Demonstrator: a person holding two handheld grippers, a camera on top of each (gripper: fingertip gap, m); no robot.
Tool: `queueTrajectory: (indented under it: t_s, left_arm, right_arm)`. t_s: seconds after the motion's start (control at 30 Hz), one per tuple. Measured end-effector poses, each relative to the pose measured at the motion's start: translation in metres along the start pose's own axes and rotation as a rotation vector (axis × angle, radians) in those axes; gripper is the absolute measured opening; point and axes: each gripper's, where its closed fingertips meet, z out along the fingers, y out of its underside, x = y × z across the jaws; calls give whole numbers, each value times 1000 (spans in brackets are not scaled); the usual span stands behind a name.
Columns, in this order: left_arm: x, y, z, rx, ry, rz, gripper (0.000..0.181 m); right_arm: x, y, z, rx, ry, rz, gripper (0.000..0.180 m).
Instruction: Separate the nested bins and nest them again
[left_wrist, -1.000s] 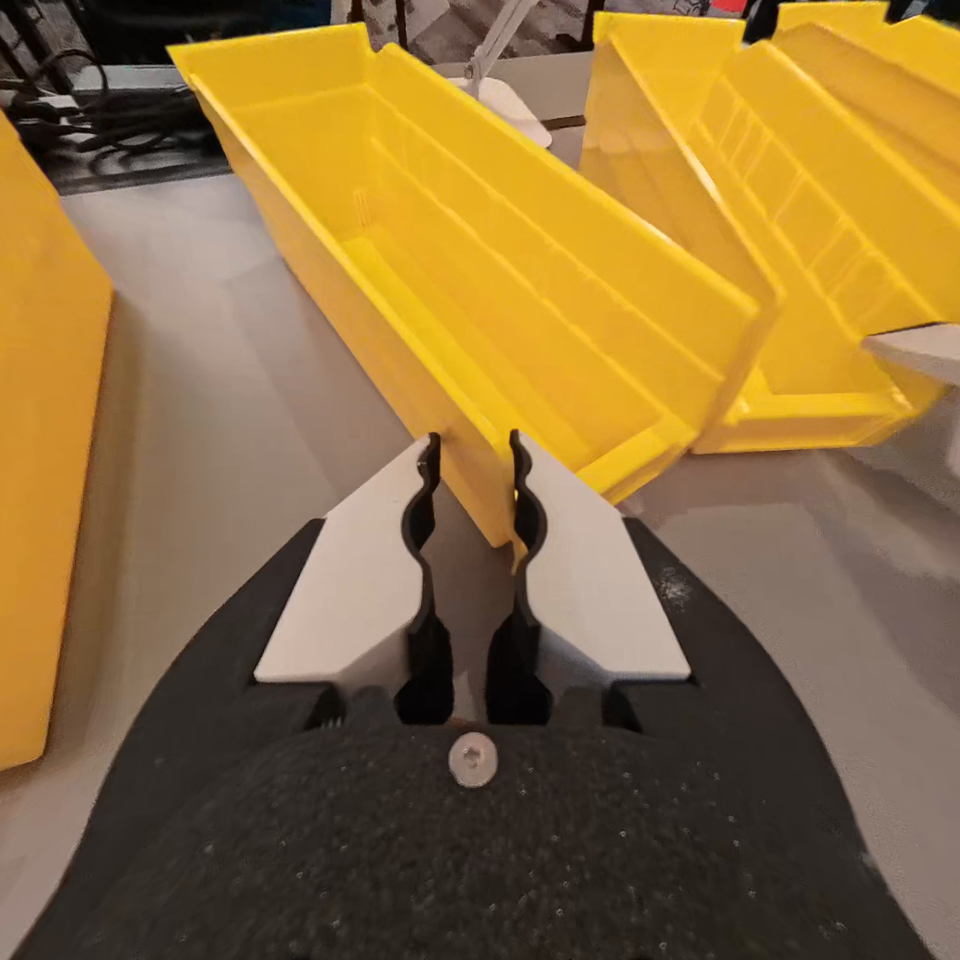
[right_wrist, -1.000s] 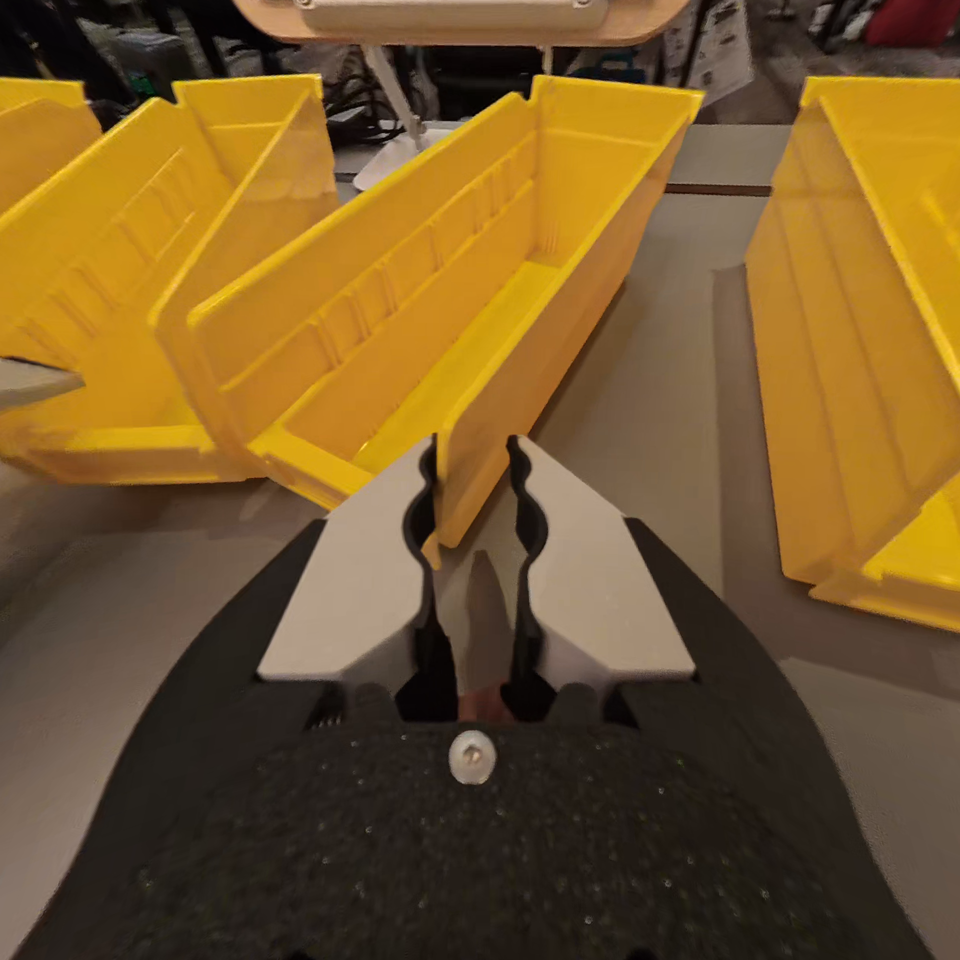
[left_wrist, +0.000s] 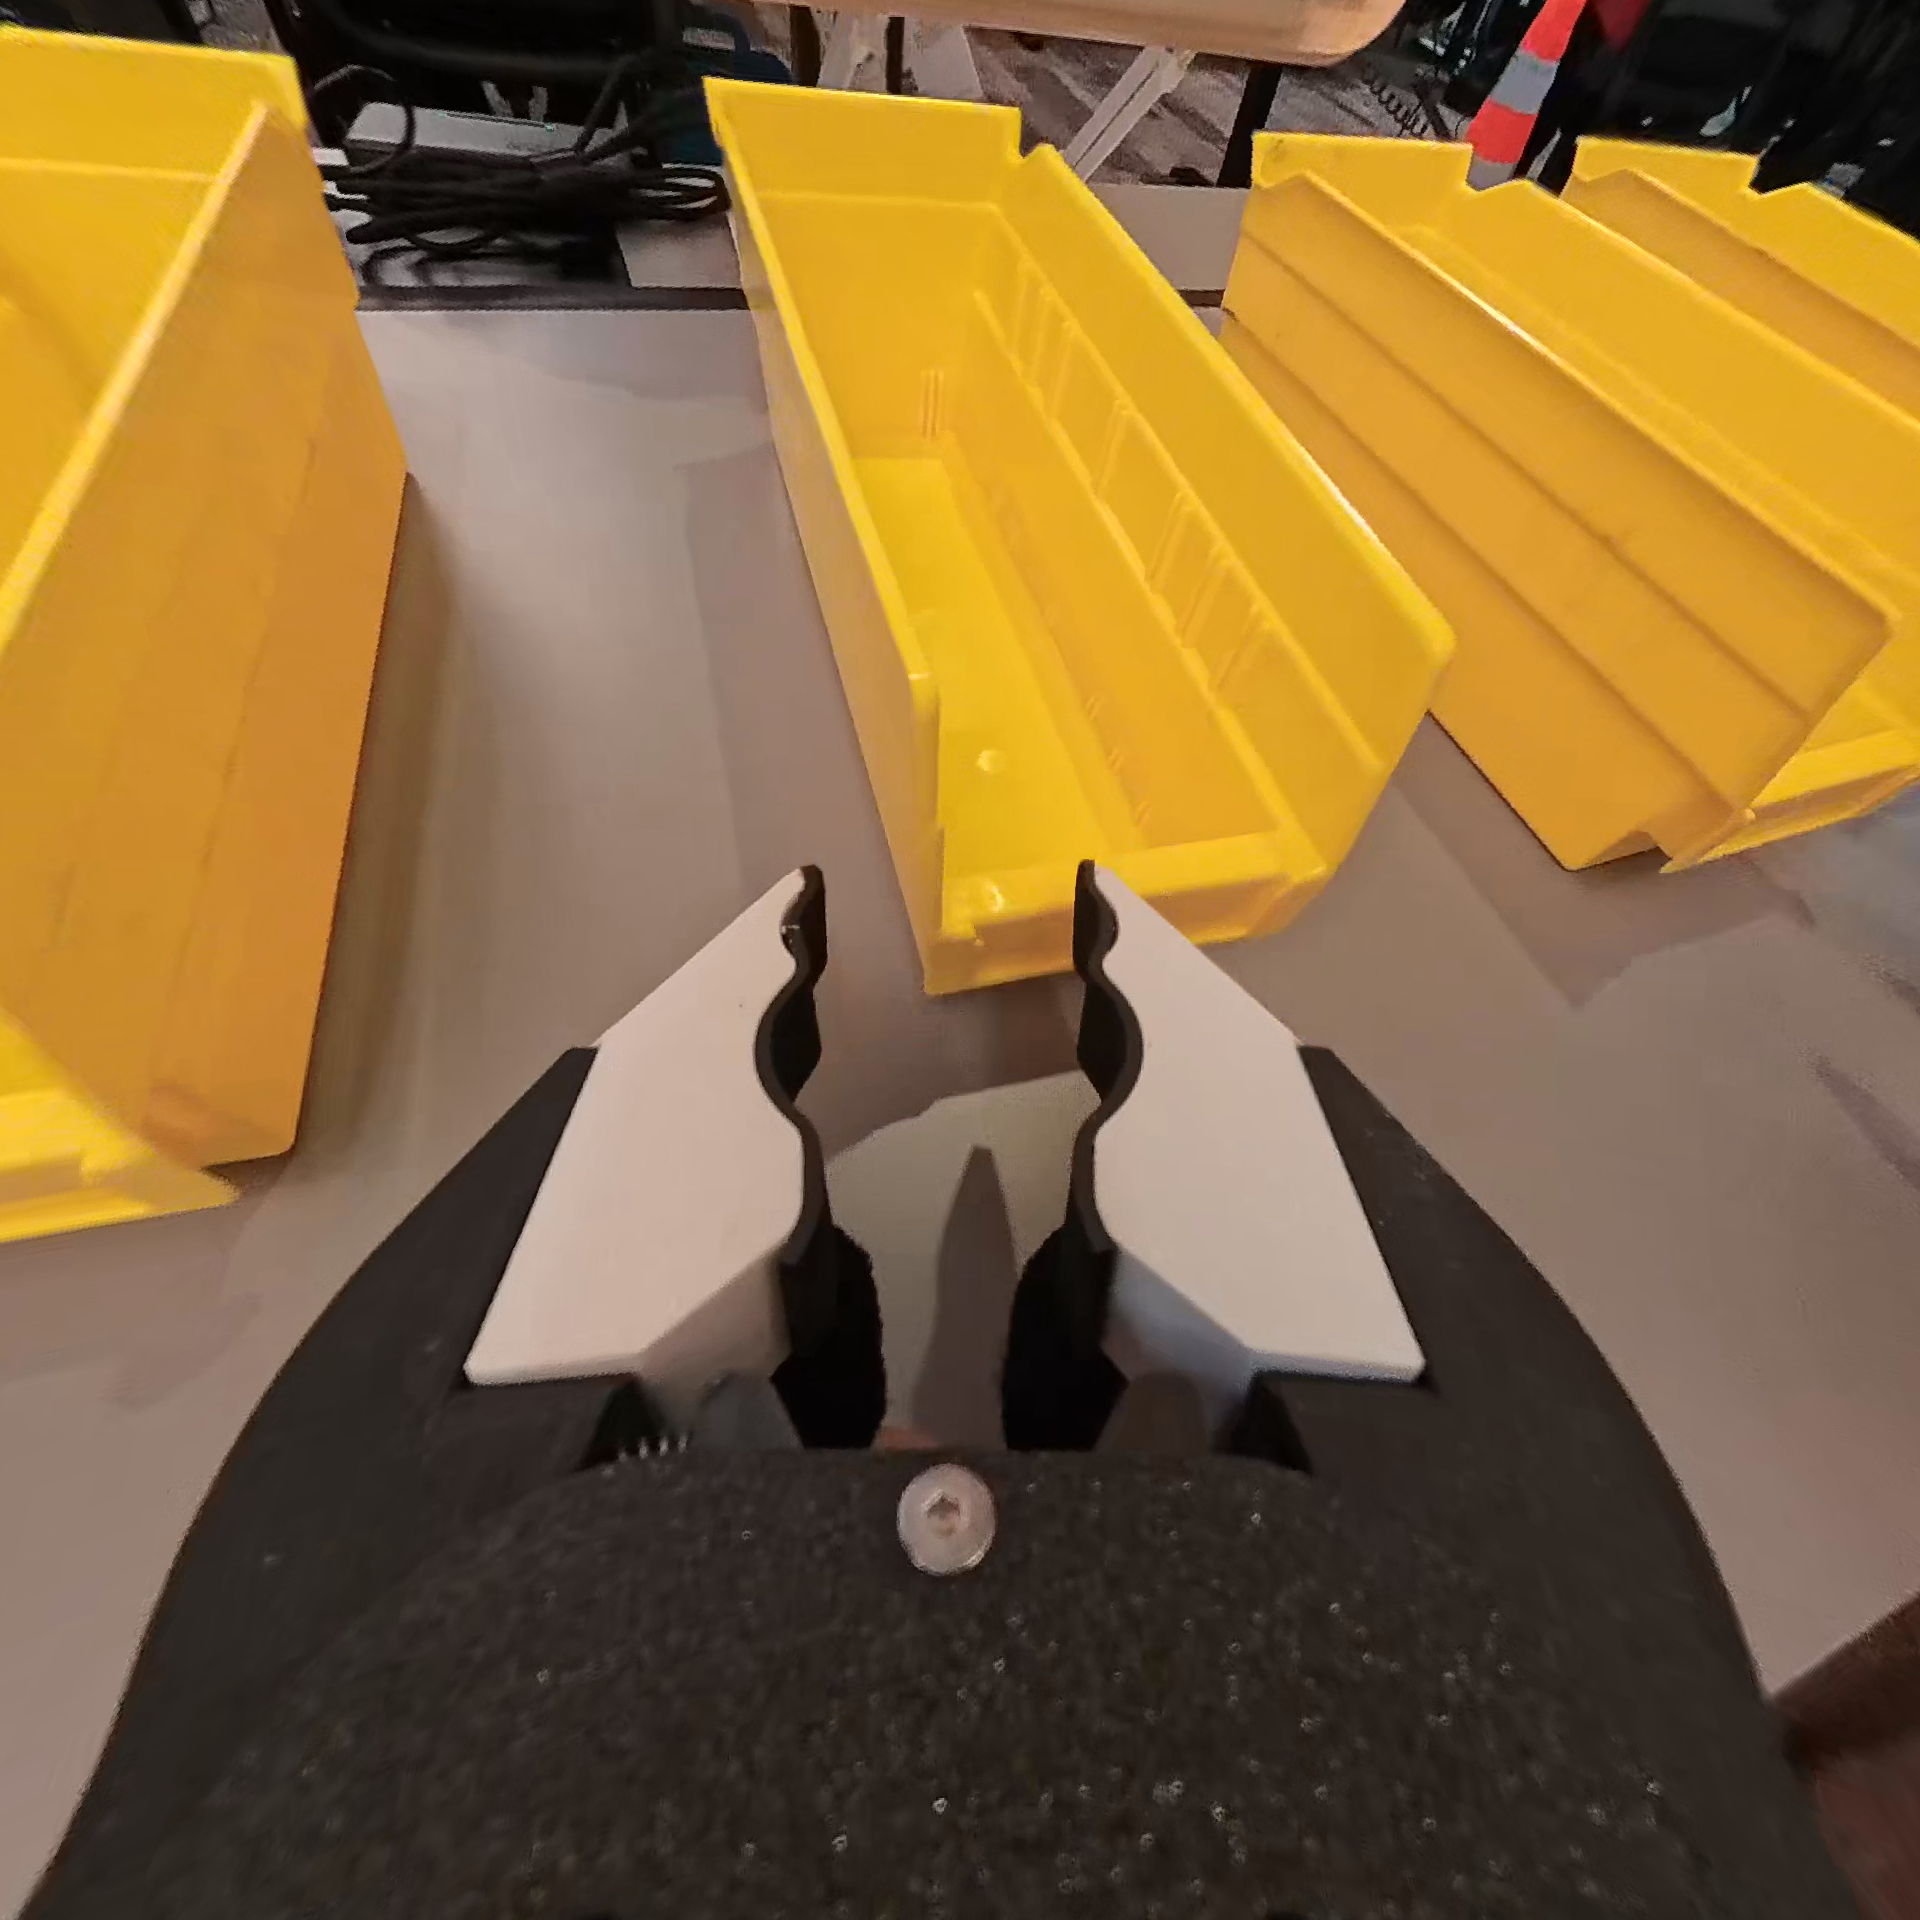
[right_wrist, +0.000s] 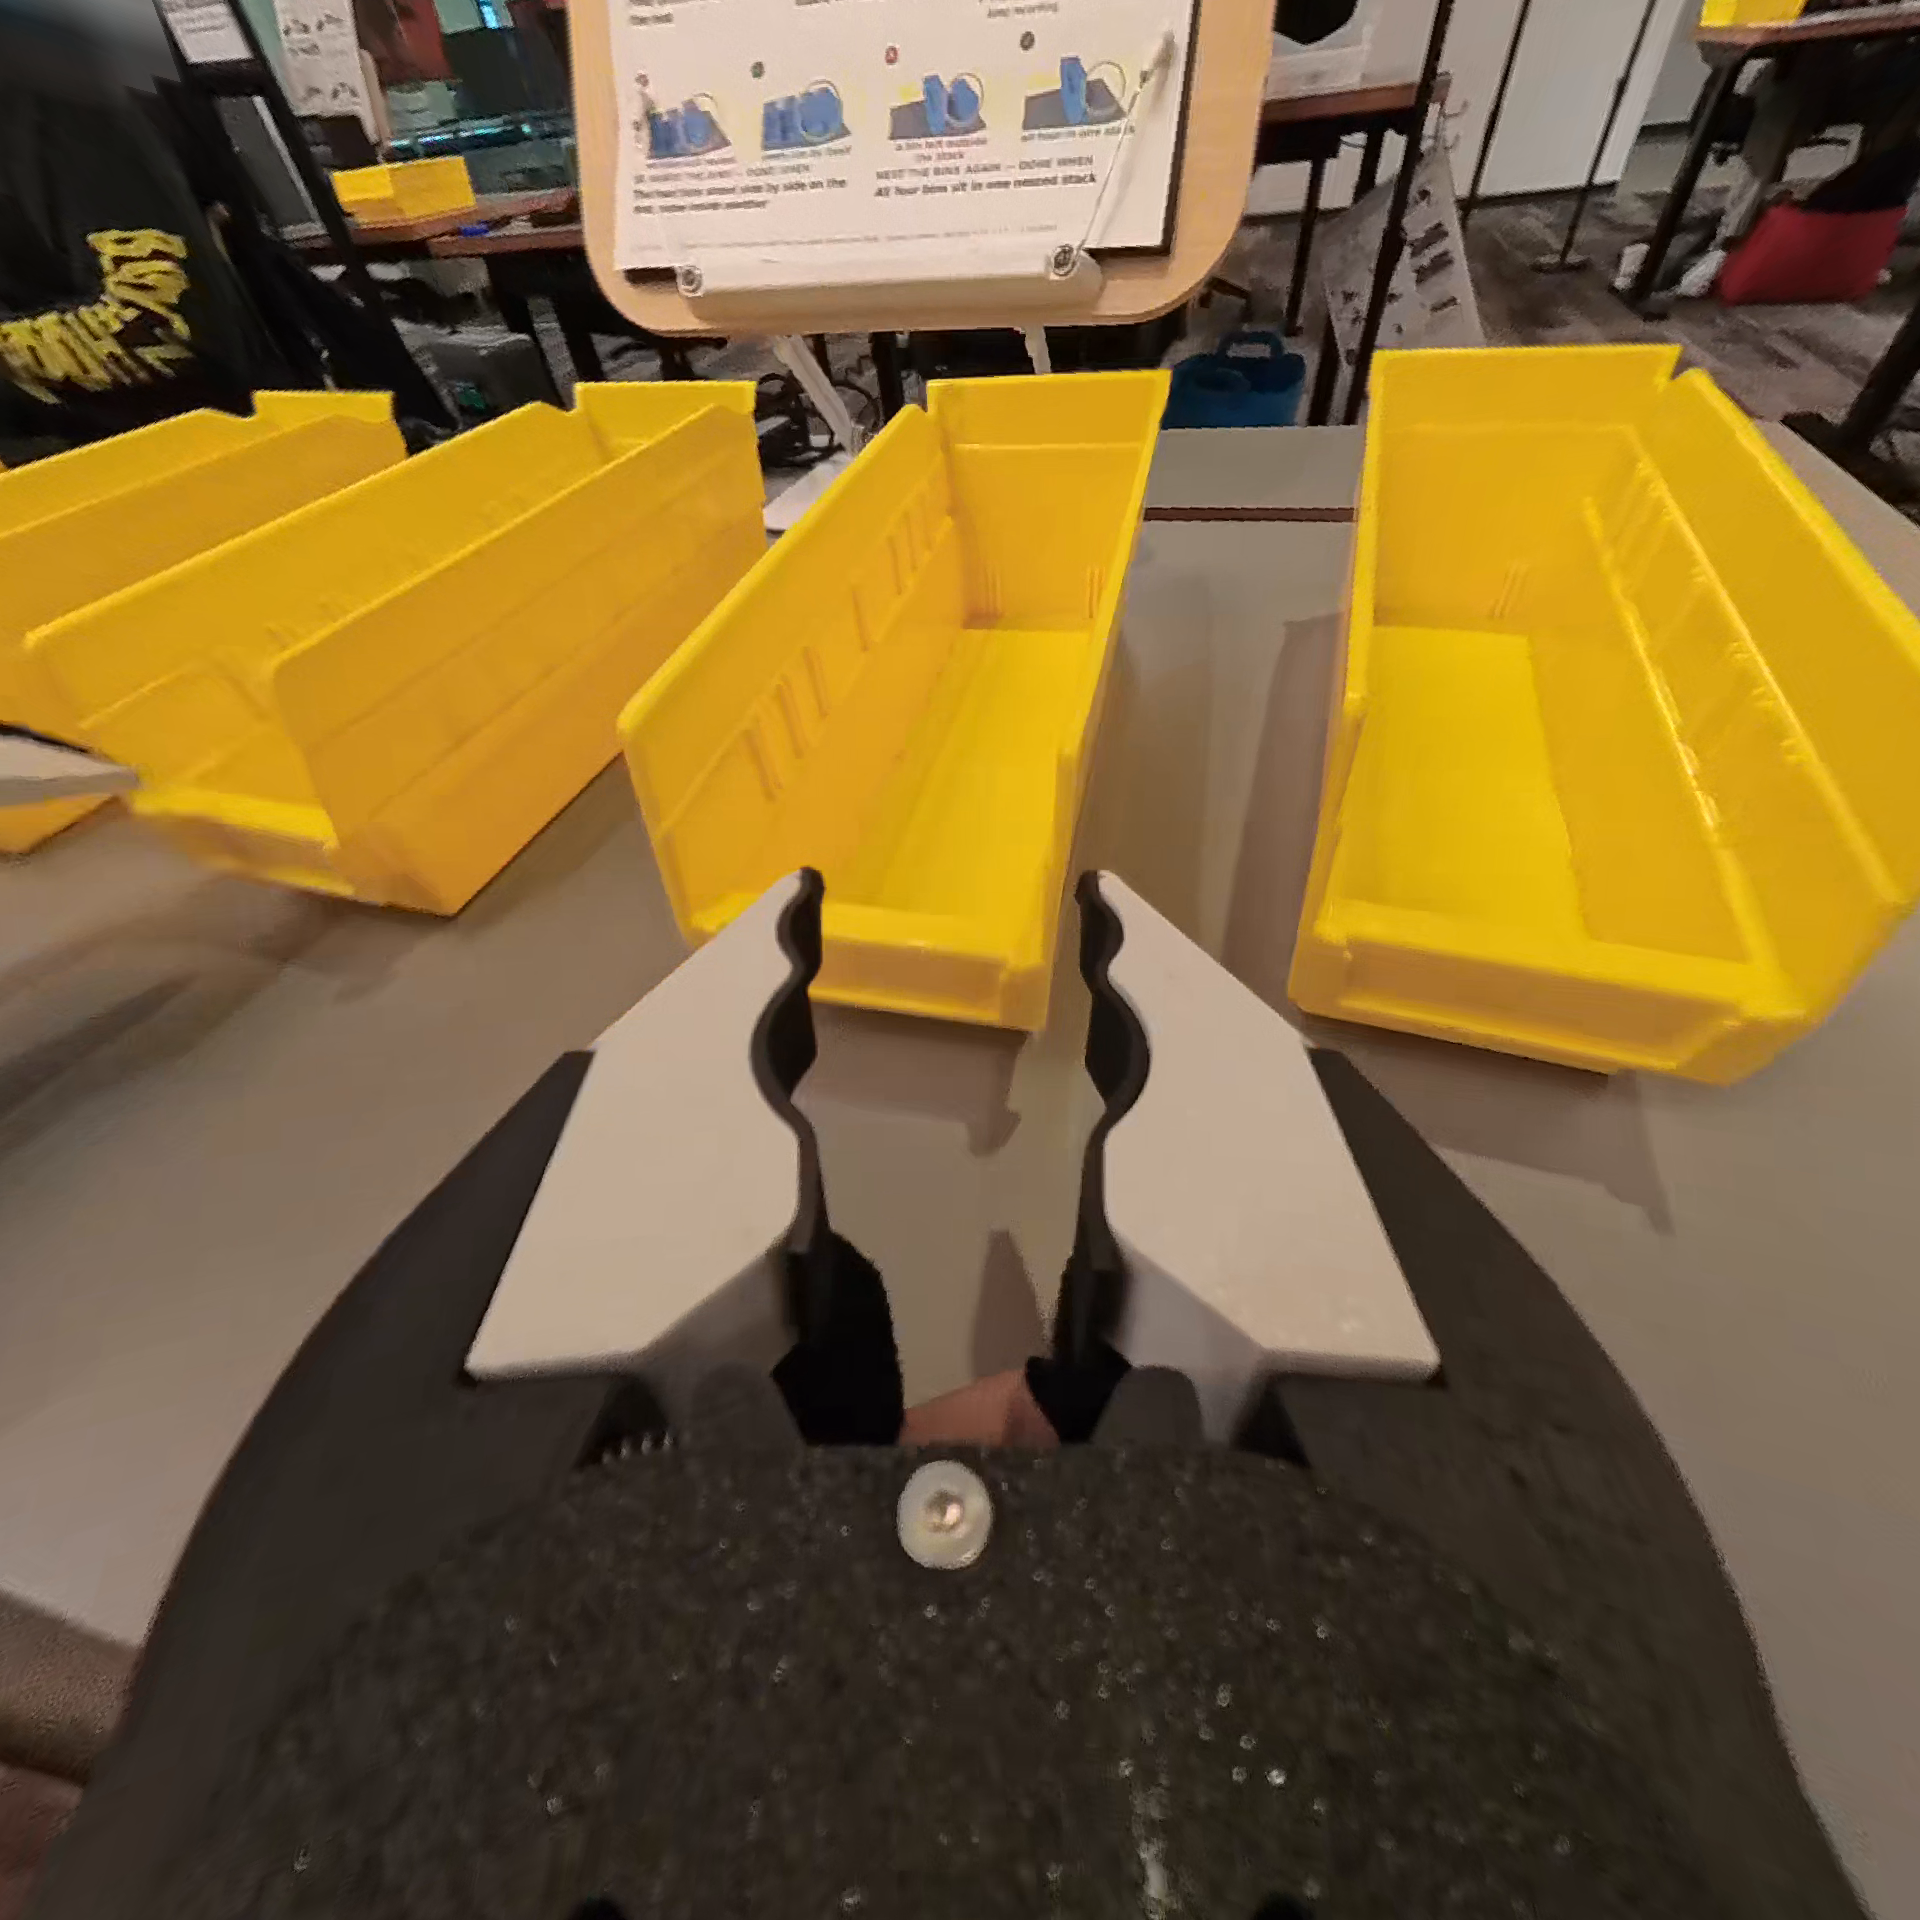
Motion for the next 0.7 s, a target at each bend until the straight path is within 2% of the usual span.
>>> queueTrajectory:
  t_s: [0.07,0.13,0.17,0.23,0.33,0.43,0.7]
  left_arm:
    - [-4,-5,-10,13,-4,-20,46]
    - [-2,-9,-25,21,50,-33,38]
    - [-7,-12,-36,44,49,-40,42]
    - [-21,-14,-57,102,30,-9,71]
    - [-58,10,-81,80,-70,88,87]
    - [-87,24,-93,95,-128,116,84]
    - [-120,13,-94,123,-197,45,69]
  right_arm:
    - [5,4,-10,-1,3,-45,51]
    - [13,8,-16,-7,16,-74,51]
    - [17,10,-17,-16,24,-83,52]
    - [21,11,-16,-28,18,-99,54]
    - [23,19,-14,-56,-16,-68,54]
    - [27,24,-14,-86,-29,-24,54]
    - [20,25,-14,-99,-55,57,51]
